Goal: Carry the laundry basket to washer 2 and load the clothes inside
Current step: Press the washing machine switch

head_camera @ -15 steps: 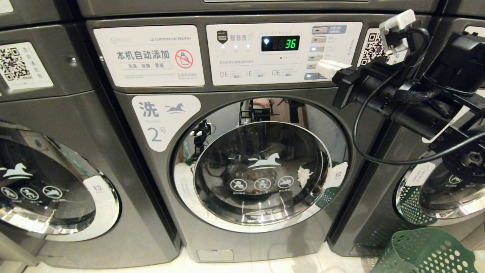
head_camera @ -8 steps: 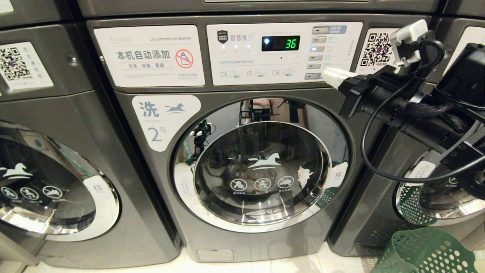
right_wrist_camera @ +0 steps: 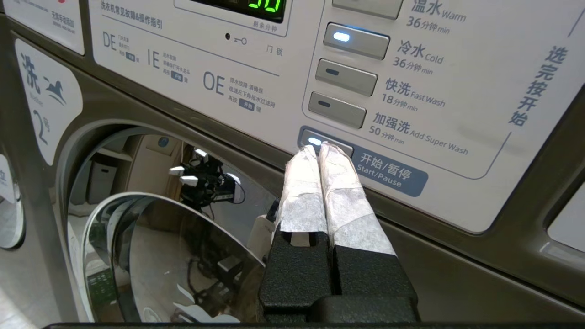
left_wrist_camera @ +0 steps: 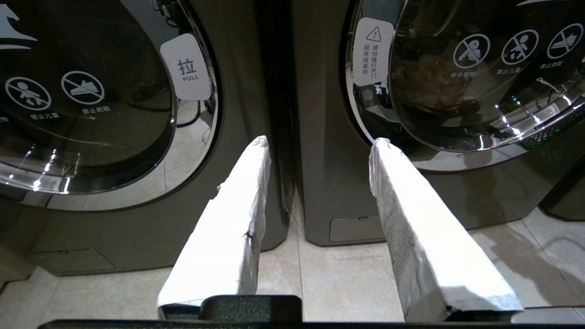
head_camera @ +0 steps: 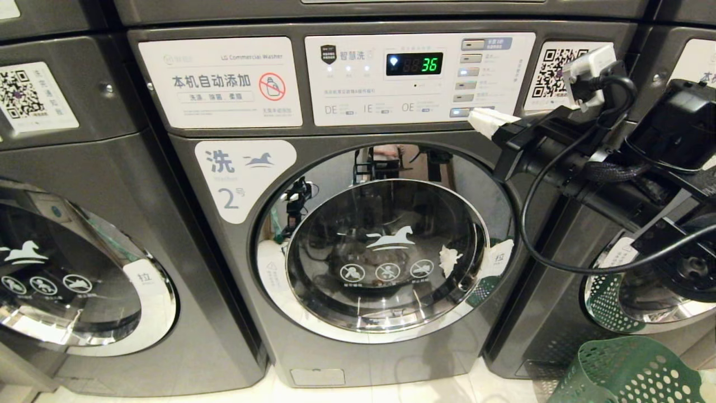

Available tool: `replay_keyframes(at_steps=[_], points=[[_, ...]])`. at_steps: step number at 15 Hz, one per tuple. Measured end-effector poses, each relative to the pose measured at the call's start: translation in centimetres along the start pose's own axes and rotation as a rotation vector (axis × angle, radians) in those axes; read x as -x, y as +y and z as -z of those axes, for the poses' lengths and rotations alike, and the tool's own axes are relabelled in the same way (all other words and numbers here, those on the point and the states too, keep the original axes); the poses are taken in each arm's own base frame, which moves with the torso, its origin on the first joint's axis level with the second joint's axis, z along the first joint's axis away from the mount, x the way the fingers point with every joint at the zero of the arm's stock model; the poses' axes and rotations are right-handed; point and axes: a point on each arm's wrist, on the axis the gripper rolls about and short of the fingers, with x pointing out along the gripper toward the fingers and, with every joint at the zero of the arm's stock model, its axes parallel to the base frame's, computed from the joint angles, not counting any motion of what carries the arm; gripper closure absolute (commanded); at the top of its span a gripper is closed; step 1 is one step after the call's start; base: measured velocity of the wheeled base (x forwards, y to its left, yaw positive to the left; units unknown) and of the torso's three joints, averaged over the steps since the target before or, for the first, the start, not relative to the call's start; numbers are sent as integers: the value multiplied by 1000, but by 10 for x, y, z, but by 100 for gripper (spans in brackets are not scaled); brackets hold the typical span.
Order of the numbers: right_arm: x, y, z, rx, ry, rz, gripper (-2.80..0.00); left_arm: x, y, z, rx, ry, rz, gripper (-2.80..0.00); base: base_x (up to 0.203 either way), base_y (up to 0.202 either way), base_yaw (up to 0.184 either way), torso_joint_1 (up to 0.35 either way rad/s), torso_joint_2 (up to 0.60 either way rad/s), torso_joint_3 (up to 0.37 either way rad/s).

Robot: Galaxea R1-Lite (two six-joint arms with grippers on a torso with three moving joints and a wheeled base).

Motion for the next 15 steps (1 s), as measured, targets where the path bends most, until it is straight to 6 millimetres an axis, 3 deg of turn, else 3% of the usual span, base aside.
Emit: replay_keyframes(at_steps=[15], points=[[-15, -4, 7, 7, -5, 17, 0, 0, 0, 0, 0, 0, 0, 0, 0, 0, 0, 0, 0, 0]])
